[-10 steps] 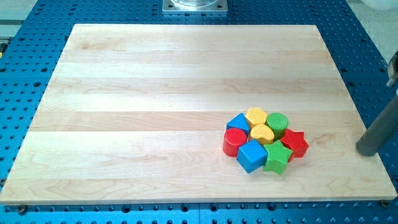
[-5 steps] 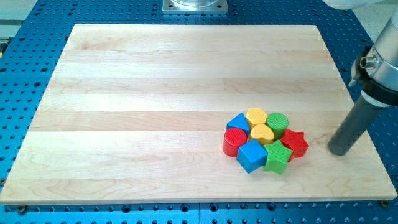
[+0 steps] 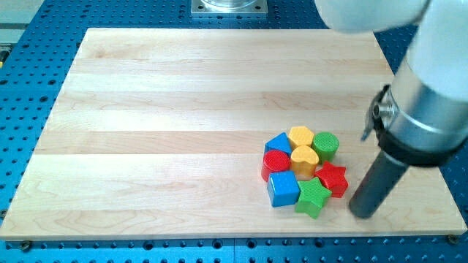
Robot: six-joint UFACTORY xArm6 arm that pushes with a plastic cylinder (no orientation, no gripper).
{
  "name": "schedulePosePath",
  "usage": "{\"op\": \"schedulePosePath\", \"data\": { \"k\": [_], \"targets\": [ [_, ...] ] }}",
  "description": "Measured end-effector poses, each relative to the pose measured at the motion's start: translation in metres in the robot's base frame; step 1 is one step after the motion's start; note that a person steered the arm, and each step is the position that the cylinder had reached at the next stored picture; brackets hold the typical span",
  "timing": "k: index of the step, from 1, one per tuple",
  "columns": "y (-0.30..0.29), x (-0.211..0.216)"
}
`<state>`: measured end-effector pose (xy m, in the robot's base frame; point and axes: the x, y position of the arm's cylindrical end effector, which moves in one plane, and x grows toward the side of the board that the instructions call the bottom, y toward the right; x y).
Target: Separate the red star from the green star
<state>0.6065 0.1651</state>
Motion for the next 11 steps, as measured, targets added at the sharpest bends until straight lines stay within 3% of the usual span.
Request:
{"op": "schedulePosePath", "data": {
  "k": [1, 2, 3, 4, 6, 10, 11],
  "targets": [
    [-0.041, -0.044],
    [-0.04, -0.063],
    [-0.037, -0.024],
    [-0.02, -0.064],
    [-0.041, -0.136],
    [-0.041, -0.124],
    [-0.07, -0.141]
  ]
}}
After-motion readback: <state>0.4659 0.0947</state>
